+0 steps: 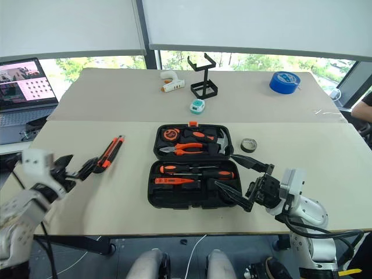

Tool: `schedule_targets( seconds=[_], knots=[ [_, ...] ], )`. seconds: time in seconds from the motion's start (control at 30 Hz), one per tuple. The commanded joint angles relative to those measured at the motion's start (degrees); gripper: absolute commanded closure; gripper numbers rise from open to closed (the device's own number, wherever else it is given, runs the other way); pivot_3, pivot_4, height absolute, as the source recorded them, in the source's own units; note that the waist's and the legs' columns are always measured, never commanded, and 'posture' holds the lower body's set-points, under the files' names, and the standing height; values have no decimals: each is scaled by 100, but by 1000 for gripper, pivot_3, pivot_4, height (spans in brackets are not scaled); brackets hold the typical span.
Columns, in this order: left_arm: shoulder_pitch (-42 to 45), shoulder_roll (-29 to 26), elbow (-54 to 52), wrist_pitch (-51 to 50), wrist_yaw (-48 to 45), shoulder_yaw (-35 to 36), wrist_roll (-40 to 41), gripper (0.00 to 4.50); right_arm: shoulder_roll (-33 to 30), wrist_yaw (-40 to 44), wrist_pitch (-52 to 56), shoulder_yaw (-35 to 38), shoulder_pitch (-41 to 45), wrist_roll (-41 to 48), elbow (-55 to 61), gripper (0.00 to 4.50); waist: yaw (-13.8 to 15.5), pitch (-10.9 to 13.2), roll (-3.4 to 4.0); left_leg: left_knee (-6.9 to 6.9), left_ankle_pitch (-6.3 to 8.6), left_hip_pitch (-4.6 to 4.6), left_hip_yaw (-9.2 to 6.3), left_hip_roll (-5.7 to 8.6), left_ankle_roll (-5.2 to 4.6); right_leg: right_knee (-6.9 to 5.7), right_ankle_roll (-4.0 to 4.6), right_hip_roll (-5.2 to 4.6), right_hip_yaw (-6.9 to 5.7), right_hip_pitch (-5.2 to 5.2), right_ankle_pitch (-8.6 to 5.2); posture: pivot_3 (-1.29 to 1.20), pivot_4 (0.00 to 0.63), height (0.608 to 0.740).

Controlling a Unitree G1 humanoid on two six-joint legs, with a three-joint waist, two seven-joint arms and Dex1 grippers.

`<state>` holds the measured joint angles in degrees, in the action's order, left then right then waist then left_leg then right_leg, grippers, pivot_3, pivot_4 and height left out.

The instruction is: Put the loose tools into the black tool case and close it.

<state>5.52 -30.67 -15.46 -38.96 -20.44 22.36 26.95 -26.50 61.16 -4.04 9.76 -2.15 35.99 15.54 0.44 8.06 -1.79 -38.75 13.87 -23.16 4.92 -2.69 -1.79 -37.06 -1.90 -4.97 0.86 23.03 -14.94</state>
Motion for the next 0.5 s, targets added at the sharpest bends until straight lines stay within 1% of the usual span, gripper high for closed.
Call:
schedule_targets(
  seconds=[0.03, 0.17, 0.23, 0.27, 0.3, 0.37, 0.4, 0.43, 0.47, 0.5],
  knots=[
    [649, -244, 761, -50, -59, -643, -462, 10, -28, 24, -185, 58, 35, -63, 36, 0, -13, 1, -2, 0, 0, -1, -2, 0, 0, 0, 0, 5, 0, 1, 0, 0, 150, 740],
    [1345, -511, 1933, 270, -379, -1253, -987, 10, -27, -15, -322, 120, 9, -185, -24, 0, -46, 1, -1, 2, 0, -1, -2, -6, 1, 1, 1, 20, 4, 3, 0, 0, 150, 740],
    [1625, -523, 2320, 206, -317, -1317, -1108, 10, 0, -57, -394, 132, -50, -234, -30, 0, -40, 2, -2, 2, -1, -2, -3, -10, 2, 1, 1, 25, 4, 3, 0, 0, 150, 740],
    [1696, -507, 2405, 194, -297, -1323, -1143, 266, 8, -62, -434, 130, -96, -258, -18, 0, -42, 2, -2, 2, -1, -3, -3, -12, 3, 1, 1, 27, 4, 4, 0, 0, 150, 740],
    [1711, -484, 2413, 167, -306, -1315, -1142, 430, 17, -78, -462, 134, -128, -273, -6, 0, -39, 2, -2, 2, -1, -4, -3, -13, 3, 1, 1, 27, 4, 4, 0, 0, 150, 740],
    [1673, -418, 2374, 142, -453, -1299, -1057, 1002, 39, -142, -508, 152, -183, -296, 22, 0, -41, 2, -2, 2, -1, -5, -3, -14, 3, 1, 1, 26, 6, 5, -1, 0, 150, 740],
    [1616, -393, 2327, 203, -563, -1274, -999, 1436, 43, -159, -533, 163, -216, -302, 33, 0, -41, 2, -2, 2, -1, -5, -2, -14, 4, 1, 1, 26, 8, 5, 0, 0, 150, 740],
    [1569, -380, 2289, 301, -702, -1245, -937, 1710, 43, -168, -555, 169, -239, -312, 40, 0, -38, 2, -2, 2, -1, -5, -3, -15, 4, 1, 1, 25, 7, 5, 0, 0, 150, 740],
    [1533, -364, 2230, 517, -883, -1162, -850, 2150, 35, -171, -573, 176, -256, -312, 41, 0, -38, 2, -2, 2, -1, -5, -3, -15, 4, 0, 1, 25, 7, 5, 0, 0, 150, 740],
    [1519, -357, 2189, 750, -1018, -1068, -786, 2436, 19, -172, -590, 184, -272, -307, 40, 0, -37, 2, -2, 2, -1, -5, -3, -15, 4, 0, 1, 24, 7, 5, 0, 0, 150, 740]
  ],
)
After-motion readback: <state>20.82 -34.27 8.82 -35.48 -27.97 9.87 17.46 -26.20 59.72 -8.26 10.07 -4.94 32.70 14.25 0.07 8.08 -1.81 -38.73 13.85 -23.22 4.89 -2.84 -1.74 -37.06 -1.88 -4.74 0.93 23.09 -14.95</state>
